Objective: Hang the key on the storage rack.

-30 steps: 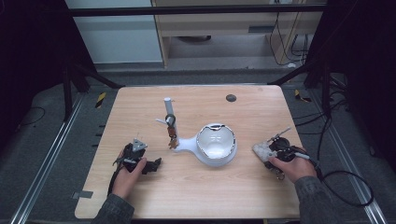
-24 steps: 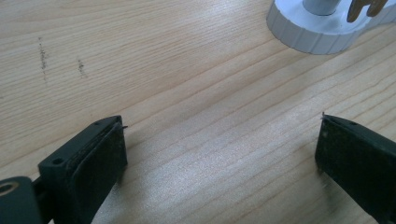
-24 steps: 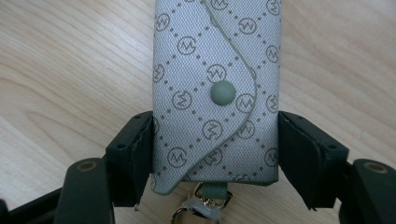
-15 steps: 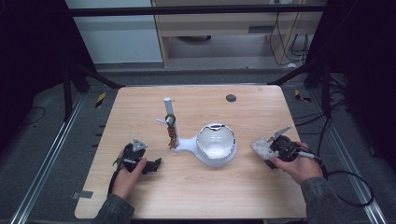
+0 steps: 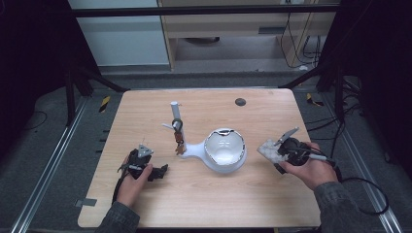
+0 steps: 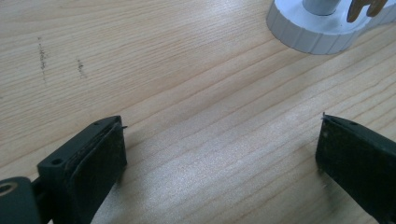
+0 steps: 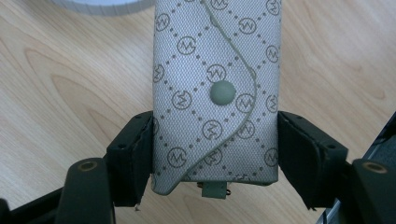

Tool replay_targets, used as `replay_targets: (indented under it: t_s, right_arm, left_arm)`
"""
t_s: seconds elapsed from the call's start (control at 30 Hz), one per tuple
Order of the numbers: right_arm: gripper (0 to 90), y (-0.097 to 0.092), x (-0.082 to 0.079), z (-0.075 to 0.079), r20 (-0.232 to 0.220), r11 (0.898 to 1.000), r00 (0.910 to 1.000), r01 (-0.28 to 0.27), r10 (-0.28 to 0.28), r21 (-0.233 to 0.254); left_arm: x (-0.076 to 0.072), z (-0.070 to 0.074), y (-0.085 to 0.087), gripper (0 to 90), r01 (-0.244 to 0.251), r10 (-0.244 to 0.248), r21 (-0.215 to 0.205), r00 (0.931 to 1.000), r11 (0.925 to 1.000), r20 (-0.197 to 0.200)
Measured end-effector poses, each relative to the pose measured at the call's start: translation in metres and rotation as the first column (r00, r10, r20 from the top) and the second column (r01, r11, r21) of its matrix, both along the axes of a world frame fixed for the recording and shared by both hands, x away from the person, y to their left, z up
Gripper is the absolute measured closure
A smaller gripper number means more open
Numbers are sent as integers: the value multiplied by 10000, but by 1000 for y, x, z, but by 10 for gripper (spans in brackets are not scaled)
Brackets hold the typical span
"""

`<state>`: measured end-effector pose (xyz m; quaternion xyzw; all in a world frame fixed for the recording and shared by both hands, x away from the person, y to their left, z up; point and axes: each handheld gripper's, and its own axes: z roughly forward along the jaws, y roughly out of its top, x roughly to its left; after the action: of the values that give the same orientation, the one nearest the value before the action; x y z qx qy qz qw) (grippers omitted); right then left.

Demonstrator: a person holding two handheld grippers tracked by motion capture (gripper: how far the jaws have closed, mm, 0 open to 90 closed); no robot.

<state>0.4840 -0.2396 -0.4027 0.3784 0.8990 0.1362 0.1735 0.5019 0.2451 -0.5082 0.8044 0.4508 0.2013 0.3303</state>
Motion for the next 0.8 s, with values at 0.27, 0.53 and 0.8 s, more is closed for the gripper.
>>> replay_targets:
  t_s: [0.27,0.53,0.8]
  right_arm:
    - [312,10,0,14,184,9994,9993,-335,334,21]
    - [312,23,1,27,261,9970,9967,-773,770,85]
    - [312,38,1,41,463,9921,9911,-1243,1250,-182]
  left_arm:
    - [0,0,0,11,2,-2,4,10000,10000,-2]
    - [0,0,0,11,9,-9,-1,10000,10000,-1]
    - [0,0,0,11,14,-14,-3,10000,10000,-2]
